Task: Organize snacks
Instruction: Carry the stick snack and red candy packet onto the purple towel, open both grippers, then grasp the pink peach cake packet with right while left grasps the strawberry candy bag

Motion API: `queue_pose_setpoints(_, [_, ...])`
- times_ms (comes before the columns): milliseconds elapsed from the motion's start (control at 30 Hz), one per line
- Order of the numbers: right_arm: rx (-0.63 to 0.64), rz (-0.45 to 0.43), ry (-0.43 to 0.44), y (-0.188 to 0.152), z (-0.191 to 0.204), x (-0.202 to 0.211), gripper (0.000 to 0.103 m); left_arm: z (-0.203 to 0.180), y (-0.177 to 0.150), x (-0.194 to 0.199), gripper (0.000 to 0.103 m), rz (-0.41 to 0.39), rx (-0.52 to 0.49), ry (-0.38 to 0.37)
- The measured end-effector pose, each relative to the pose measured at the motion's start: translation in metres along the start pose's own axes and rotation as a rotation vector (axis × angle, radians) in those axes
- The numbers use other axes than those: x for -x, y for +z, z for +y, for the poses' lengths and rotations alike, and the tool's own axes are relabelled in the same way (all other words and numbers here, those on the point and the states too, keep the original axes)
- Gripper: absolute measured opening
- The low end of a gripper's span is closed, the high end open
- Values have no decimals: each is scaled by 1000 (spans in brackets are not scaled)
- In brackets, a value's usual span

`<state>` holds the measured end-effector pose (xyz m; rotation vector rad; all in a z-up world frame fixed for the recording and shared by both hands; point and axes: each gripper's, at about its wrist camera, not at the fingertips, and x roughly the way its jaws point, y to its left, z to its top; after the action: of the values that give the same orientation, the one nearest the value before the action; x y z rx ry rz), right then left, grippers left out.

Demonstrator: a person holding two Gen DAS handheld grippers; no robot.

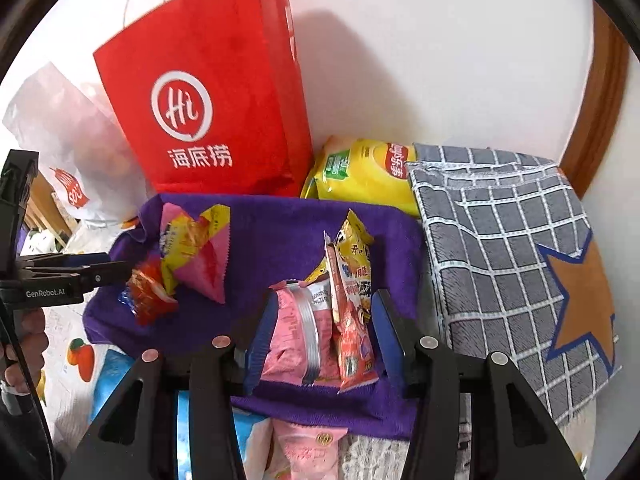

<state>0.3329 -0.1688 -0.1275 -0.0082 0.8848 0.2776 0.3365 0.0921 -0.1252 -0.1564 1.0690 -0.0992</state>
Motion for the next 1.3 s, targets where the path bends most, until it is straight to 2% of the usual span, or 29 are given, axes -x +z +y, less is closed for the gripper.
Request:
queue_pose_setpoints(233, [-23,11,-15,-27,-5,23,49,2,-22,34,62,-33,3,2])
queue_pose_setpoints(300, [-29,37,-4,-39,-8,26,39,2,-31,41,62,-39,8,1])
queue_pose_setpoints(333, [-35,52,2,-45,-9,27,37,2,-34,42,62,-39,10,1])
queue_pose_setpoints(733, [-24,136,47,-99,-11,17,38,12,-81,56,62,-34,46,15])
queue_pose_setpoints(900, [-37,168,81,-107,-10,1,38,23,-95,54,62,-16,71,43])
queue_pose_setpoints(1133, [-30,199,71,-108,-12,-22,38,33,-103,52,62,-3,85,67])
queue_pose_setpoints(1300, [-59,194,112,-106,-20,-30,45,36,-104,50,62,-1,90,73])
